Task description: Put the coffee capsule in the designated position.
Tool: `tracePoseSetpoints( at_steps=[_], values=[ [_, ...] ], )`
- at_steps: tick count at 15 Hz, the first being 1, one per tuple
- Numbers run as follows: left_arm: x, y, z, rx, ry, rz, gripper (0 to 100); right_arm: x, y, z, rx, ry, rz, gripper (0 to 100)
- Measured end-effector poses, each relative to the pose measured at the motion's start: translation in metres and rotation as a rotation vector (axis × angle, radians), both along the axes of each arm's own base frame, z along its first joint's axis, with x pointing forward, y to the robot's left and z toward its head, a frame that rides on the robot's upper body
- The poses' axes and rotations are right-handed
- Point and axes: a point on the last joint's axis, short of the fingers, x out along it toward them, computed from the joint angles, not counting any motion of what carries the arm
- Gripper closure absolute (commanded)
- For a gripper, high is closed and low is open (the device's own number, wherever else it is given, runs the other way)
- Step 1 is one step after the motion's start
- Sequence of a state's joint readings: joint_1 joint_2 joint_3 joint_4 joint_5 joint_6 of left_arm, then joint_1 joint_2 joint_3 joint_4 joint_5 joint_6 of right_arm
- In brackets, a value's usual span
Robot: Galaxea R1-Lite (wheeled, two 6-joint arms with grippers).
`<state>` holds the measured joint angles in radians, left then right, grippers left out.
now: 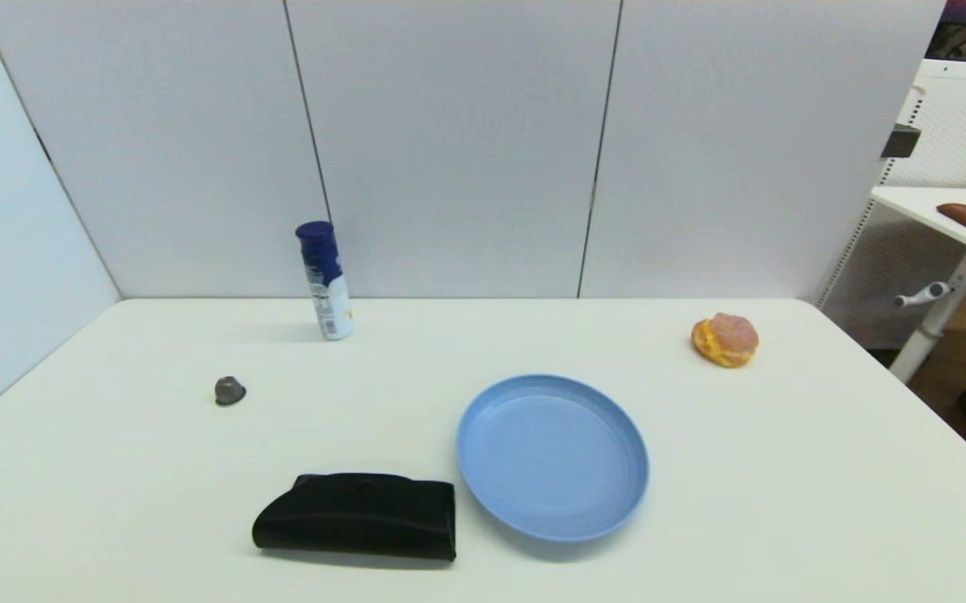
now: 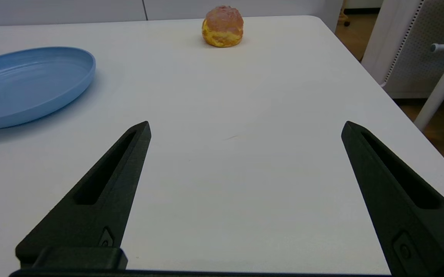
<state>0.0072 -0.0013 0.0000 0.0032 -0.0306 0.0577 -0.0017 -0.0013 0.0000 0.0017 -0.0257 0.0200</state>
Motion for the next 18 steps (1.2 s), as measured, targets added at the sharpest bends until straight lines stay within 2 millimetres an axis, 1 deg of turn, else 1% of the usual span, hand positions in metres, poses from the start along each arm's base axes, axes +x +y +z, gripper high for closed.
tracePoseSetpoints(
  at_steps=[6, 9, 10, 12, 14, 16, 18],
  values=[
    [0.000, 0.000, 0.000, -0.001, 0.000, 0.002, 0, 0.000, 0.000, 0.000, 0.000, 0.000, 0.000, 0],
    [0.000, 0.001, 0.001, -0.044, 0.006, 0.030, 0, 0.000, 0.000, 0.000, 0.000, 0.000, 0.000, 0],
    [0.002, 0.001, 0.004, -0.046, 0.022, 0.030, 0, 0.000, 0.000, 0.000, 0.000, 0.000, 0.000, 0],
    [0.006, 0.001, 0.024, -0.048, 0.048, 0.032, 0, 0.000, 0.000, 0.000, 0.000, 0.000, 0.000, 0],
    [0.018, 0.001, 0.055, -0.049, 0.094, 0.034, 0, 0.000, 0.000, 0.000, 0.000, 0.000, 0.000, 0],
    [0.039, 0.001, 0.089, -0.048, 0.145, 0.034, 0, 0.000, 0.000, 0.000, 0.000, 0.000, -0.001, 0],
    [0.072, 0.001, 0.128, -0.045, 0.189, 0.034, 0, 0.000, 0.000, 0.000, 0.000, 0.000, 0.000, 0]
  ],
)
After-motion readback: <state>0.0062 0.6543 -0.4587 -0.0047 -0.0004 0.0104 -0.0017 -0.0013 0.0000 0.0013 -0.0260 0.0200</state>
